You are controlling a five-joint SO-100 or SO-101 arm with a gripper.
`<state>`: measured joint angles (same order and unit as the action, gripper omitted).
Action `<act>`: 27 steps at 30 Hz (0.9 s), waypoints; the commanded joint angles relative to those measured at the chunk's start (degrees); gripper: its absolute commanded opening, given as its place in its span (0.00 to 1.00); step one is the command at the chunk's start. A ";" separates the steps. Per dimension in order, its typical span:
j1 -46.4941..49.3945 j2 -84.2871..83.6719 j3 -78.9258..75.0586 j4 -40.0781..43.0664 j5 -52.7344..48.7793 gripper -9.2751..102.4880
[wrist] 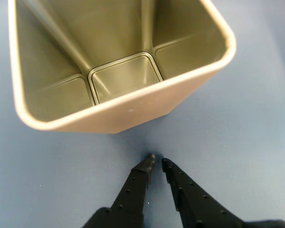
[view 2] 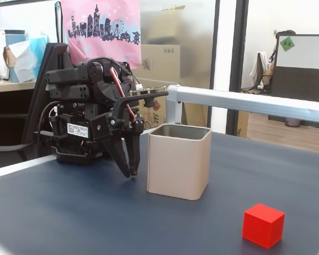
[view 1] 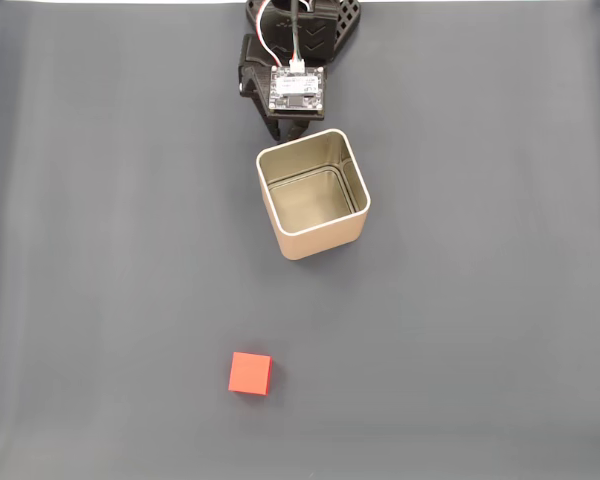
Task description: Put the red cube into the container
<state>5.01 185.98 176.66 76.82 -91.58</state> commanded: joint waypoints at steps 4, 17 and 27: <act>-4.13 4.57 0.70 0.53 0.53 0.08; -4.22 4.57 0.70 0.53 0.62 0.08; -3.25 4.57 0.70 0.44 0.35 0.08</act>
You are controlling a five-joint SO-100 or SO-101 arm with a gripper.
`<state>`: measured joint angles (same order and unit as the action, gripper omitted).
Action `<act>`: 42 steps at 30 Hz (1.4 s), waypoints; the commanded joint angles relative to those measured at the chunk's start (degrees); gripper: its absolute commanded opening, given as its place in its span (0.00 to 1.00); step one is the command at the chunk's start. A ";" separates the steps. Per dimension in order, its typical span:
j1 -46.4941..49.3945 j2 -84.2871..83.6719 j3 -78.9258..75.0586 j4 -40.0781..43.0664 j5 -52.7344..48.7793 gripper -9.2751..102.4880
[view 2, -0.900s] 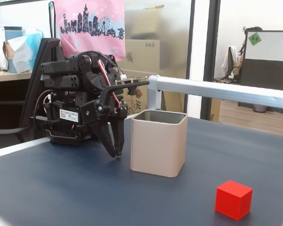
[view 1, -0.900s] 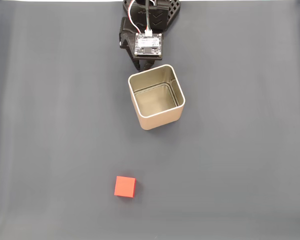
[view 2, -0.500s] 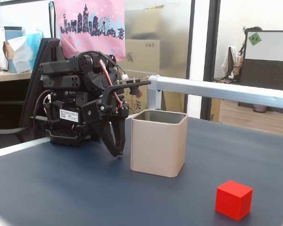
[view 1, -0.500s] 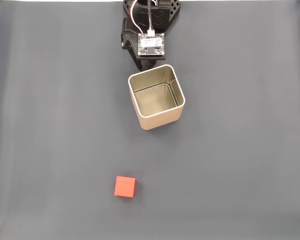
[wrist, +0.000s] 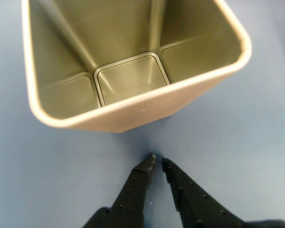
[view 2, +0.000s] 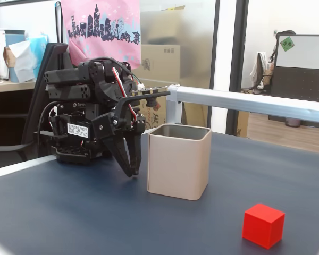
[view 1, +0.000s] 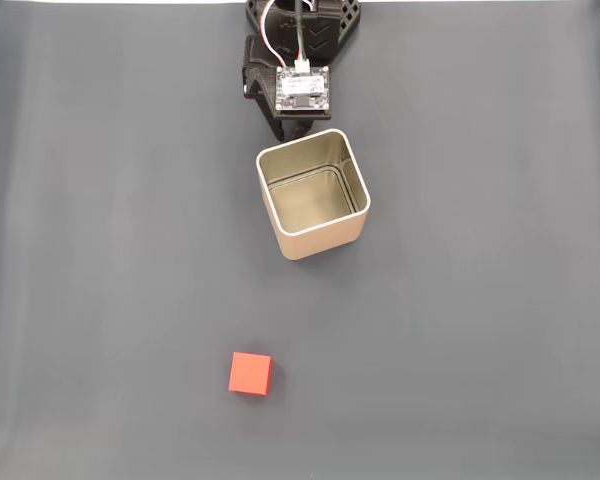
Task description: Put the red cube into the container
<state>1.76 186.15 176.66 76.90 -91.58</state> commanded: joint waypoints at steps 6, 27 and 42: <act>7.73 3.69 0.62 -1.32 -4.83 0.08; 28.65 -23.20 -16.88 -21.80 -18.98 0.08; 24.08 -62.05 -70.40 -14.94 -10.63 0.08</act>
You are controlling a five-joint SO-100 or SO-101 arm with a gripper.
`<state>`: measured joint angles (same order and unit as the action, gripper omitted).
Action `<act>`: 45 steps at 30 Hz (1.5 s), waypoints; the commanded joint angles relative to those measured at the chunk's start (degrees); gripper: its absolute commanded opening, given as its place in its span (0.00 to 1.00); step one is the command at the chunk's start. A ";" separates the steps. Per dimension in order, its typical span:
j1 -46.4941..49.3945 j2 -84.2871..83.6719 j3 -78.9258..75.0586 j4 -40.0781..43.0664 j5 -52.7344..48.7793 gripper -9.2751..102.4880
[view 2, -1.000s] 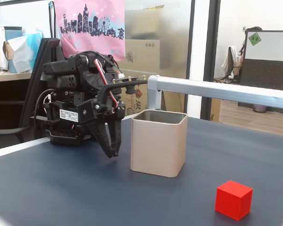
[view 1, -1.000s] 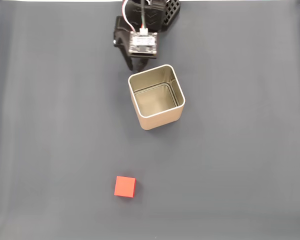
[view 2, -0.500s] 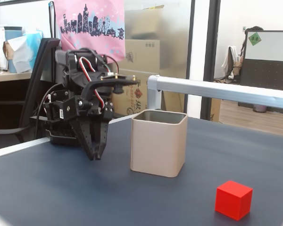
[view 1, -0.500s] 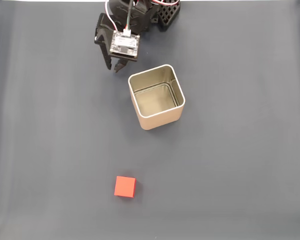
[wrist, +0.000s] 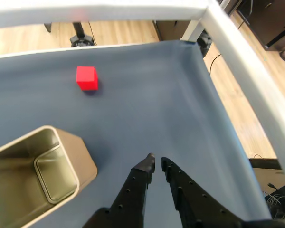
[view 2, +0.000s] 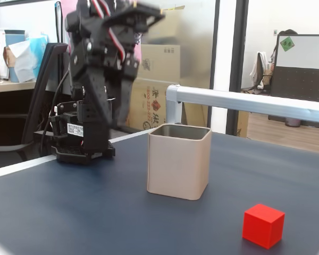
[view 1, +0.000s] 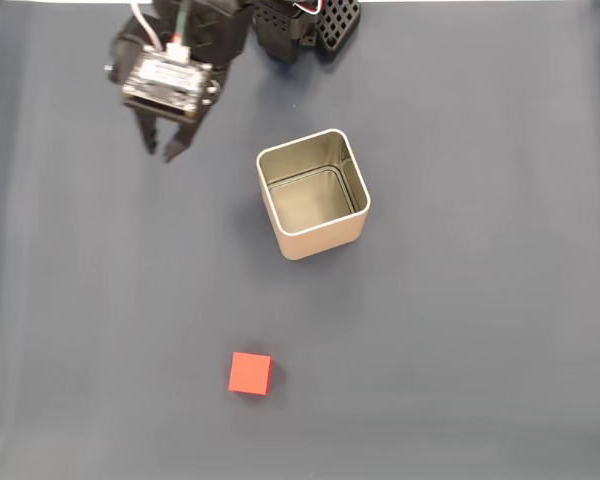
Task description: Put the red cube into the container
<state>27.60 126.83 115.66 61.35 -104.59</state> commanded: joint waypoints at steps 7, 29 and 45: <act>-10.63 -15.21 -21.27 0.97 10.46 0.09; -15.56 -47.64 -46.85 0.70 11.34 0.45; -18.98 -68.29 -60.91 -4.31 16.44 0.47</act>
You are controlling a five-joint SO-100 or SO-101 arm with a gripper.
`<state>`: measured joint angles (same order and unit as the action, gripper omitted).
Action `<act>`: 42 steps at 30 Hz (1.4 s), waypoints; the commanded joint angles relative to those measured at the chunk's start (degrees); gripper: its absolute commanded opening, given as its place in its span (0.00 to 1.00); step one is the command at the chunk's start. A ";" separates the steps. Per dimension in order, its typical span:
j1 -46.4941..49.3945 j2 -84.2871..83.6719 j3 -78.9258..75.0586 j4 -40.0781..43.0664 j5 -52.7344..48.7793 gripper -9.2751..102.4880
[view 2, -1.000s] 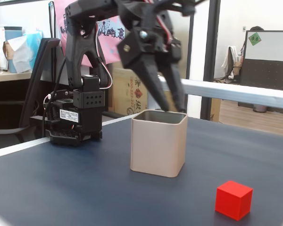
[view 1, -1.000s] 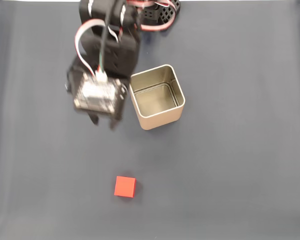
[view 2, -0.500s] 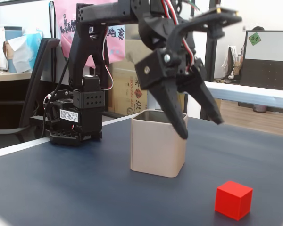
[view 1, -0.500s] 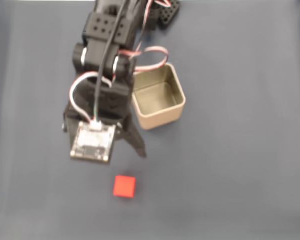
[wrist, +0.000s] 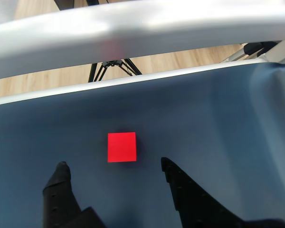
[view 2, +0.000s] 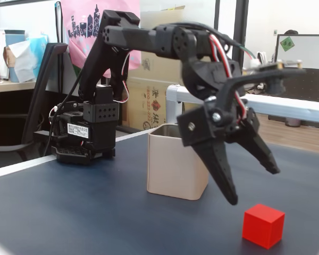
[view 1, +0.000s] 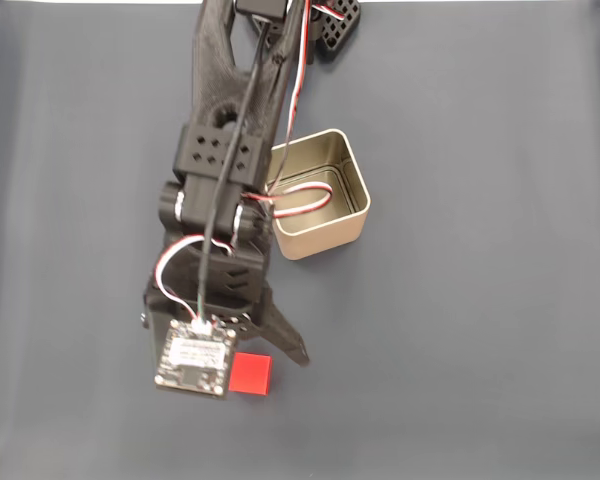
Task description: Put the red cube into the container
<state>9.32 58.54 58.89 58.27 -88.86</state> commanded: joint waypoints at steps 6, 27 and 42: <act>-2.11 -4.39 -6.77 -2.02 1.85 0.46; -3.16 -11.07 -12.57 -2.11 2.72 0.45; -3.25 -11.51 -12.57 -2.20 1.58 0.32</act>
<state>6.59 45.97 49.22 56.69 -86.84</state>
